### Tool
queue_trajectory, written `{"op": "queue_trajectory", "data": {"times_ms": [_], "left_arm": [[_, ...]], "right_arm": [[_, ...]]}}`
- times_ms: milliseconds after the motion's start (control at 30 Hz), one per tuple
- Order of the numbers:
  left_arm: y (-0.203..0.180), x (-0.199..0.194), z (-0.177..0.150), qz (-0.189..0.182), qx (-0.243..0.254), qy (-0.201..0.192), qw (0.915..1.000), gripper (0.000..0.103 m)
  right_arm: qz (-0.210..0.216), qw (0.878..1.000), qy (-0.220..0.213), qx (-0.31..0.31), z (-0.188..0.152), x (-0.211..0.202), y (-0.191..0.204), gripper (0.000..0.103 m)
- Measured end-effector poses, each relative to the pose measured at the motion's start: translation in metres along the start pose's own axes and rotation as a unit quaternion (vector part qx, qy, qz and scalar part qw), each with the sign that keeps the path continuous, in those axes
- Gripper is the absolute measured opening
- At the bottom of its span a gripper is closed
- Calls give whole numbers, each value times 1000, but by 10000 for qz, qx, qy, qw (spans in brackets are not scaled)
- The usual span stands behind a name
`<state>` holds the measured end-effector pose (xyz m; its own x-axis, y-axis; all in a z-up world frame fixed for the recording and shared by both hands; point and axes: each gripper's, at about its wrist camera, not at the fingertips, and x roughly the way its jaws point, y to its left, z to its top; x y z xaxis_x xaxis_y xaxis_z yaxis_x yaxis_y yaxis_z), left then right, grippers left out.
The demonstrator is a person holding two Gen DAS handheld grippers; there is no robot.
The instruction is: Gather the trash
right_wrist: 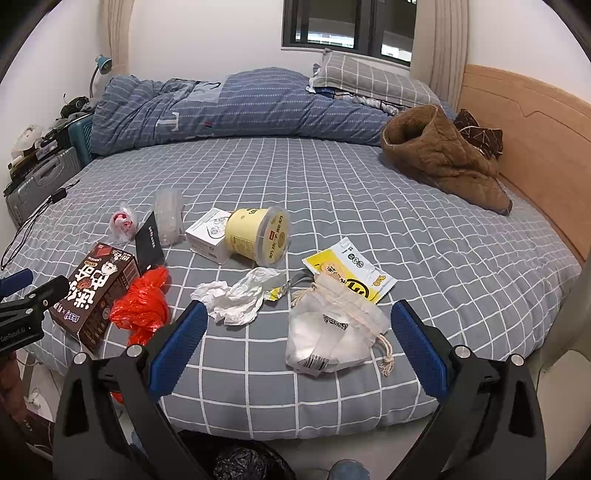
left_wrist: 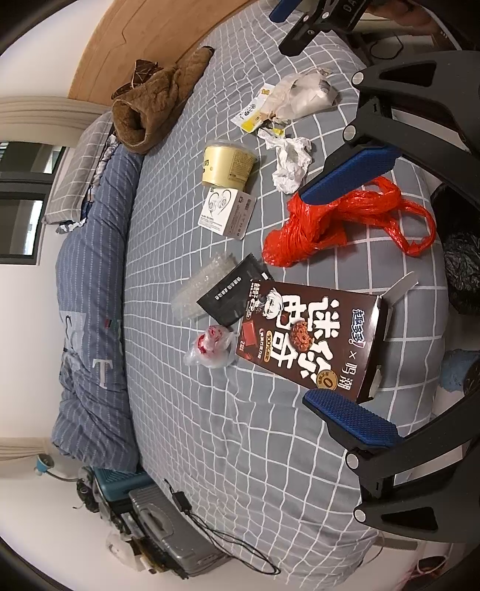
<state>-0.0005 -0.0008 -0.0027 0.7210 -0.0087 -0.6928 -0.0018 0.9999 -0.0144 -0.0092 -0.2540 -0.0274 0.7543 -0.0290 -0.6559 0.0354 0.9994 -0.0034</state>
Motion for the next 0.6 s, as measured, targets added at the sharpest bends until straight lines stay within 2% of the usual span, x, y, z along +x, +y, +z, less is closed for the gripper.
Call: {"op": "queue_trajectory", "data": {"times_ms": [600], "left_arm": [[4,2,0,73,-43,-30,10000,97]], "right_arm": [[40,10000,-35,-84,-1,1,4,96]]}}
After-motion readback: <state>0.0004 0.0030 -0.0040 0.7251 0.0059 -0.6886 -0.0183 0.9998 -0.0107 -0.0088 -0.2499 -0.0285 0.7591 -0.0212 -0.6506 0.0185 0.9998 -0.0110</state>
